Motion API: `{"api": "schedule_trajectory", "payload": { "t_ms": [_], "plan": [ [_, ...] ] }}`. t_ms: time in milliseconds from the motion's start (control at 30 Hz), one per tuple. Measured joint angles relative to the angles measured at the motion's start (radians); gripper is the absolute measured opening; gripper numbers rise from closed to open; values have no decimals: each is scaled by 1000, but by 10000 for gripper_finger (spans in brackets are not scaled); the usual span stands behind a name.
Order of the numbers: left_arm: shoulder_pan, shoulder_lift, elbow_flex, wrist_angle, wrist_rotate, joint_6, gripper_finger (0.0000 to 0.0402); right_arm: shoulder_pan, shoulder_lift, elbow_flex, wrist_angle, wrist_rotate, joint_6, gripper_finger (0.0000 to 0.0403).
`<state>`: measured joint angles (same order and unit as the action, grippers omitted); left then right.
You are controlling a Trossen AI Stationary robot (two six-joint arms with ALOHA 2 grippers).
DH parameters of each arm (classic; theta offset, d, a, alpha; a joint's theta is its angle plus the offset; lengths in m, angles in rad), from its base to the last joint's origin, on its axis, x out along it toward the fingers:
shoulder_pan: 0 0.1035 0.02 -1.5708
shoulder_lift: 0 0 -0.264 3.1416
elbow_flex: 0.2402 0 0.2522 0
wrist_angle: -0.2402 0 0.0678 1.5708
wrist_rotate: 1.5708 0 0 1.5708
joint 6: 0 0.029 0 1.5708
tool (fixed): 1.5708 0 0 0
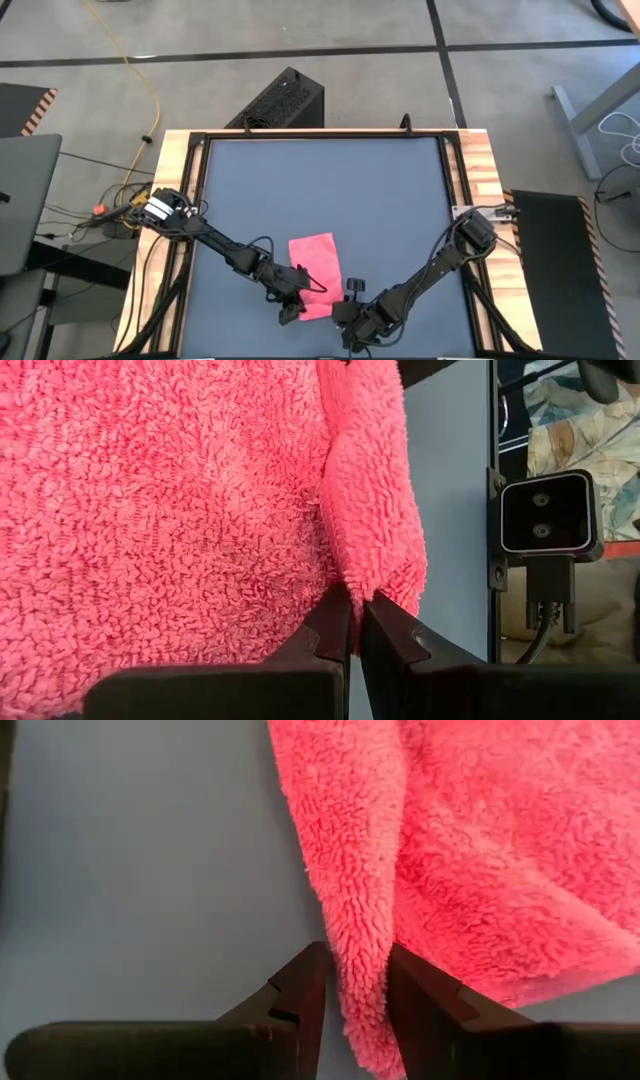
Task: Roll towel
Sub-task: Roll the pink towel
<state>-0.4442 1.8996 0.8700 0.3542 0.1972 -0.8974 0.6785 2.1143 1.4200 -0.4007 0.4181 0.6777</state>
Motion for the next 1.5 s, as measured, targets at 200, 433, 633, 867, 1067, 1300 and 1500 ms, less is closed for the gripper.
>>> {"api": "schedule_trajectory", "payload": {
  "t_ms": [200,433,633,867,1067,1300,1500],
  "plan": [
    [0,0,0,1,5,-5,0,-20,0,0,-9,-2,21,121],
    [-20,0,0,0,44,-1,0,-67,-3,2,-12,-80,30,87],
    [-57,0,0,1,48,-3,0,-98,-4,2,-6,-167,32,22],
    [-61,0,0,2,28,-6,0,-129,-5,1,6,-278,66,27],
    [-62,0,0,-2,23,6,0,-139,-4,0,8,-338,75,17],
    [-74,0,0,1,125,23,27,-140,-3,0,8,-348,85,22],
    [-80,0,0,2,174,33,94,-146,-3,-1,8,-350,85,23]
  ]
}}
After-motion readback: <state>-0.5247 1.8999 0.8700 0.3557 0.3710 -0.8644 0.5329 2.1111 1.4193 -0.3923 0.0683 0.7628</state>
